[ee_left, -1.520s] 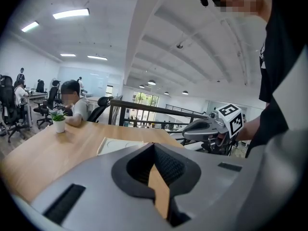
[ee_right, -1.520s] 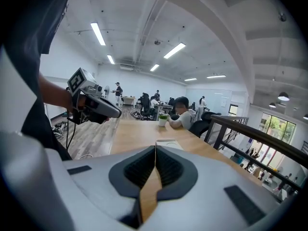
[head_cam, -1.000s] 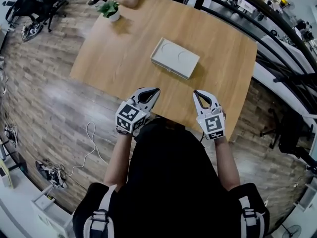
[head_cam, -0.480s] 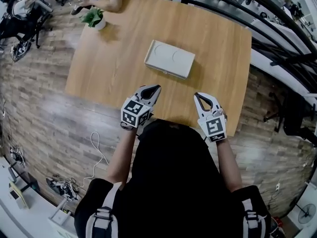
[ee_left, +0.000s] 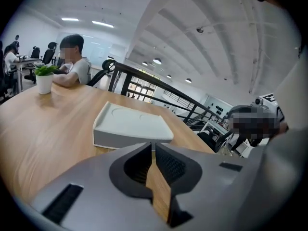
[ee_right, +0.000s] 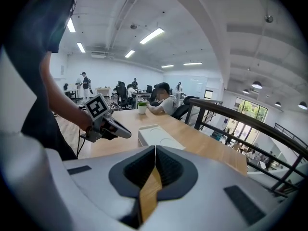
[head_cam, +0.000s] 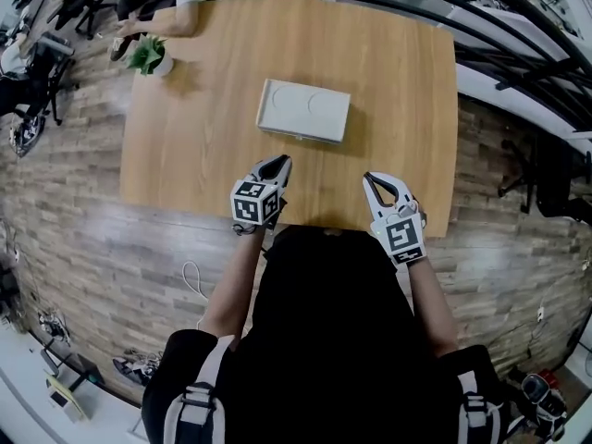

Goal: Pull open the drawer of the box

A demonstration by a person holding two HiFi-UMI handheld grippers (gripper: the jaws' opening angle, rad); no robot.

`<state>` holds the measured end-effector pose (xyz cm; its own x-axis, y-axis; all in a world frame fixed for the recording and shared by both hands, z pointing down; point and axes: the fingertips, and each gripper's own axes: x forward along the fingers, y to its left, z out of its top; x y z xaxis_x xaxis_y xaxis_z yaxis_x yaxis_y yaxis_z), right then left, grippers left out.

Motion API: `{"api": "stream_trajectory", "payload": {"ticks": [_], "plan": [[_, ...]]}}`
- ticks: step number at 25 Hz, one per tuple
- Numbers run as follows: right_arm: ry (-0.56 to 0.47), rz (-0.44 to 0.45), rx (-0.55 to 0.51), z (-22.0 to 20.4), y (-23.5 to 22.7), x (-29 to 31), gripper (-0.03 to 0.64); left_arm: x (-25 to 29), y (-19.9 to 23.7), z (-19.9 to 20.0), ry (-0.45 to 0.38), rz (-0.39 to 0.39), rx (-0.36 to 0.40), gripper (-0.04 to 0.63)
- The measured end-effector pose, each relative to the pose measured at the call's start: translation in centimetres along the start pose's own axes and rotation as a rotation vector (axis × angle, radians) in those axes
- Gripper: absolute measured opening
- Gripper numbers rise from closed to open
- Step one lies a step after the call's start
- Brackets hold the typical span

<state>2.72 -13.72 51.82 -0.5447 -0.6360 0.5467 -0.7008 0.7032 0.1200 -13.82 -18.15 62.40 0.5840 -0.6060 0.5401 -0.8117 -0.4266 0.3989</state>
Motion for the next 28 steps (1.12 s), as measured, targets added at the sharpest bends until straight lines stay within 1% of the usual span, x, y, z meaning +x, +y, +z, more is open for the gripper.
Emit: {"api": "stream_trajectory", "payload": {"ticks": [4, 7, 9, 10, 16, 22, 25, 28], "plan": [[0.013, -0.016, 0.012, -0.5, 0.0, 0.0, 0.025, 1.3, 1.3, -1.1, 0.035, 0.019, -0.039, 0.023], [0.022, -0.026, 0.021, -0.7, 0.0, 0.1, 0.025, 2.3, 1.8, -1.8, 0.068, 0.023, -0.040, 0.030], [0.027, -0.032, 0.025, -0.8, 0.1, 0.1, 0.025, 2.9, 2.0, -2.3, 0.089, 0.018, -0.042, 0.063], [0.030, -0.034, 0.027, -0.9, 0.1, 0.2, 0.025, 3.2, 2.2, -2.5, 0.097, 0.015, -0.045, 0.069], [0.055, -0.038, 0.022, -1.4, 0.0, 0.1, 0.025, 5.8, 3.3, -3.8, 0.137, 0.032, -0.047, 0.082], [0.047, -0.044, 0.036, -1.1, -0.4, -0.1, 0.025, 8.3, 4.0, -4.2, 0.144, 0.033, -0.113, 0.133], [0.052, -0.044, 0.037, -1.0, -0.4, -0.1, 0.025, 9.0, 4.1, -4.0, 0.142, 0.031, -0.126, 0.146], [0.059, -0.042, 0.038, -1.2, -0.5, 0.1, 0.025, 9.8, 4.2, -3.8, 0.148, 0.035, -0.120, 0.149]]}}
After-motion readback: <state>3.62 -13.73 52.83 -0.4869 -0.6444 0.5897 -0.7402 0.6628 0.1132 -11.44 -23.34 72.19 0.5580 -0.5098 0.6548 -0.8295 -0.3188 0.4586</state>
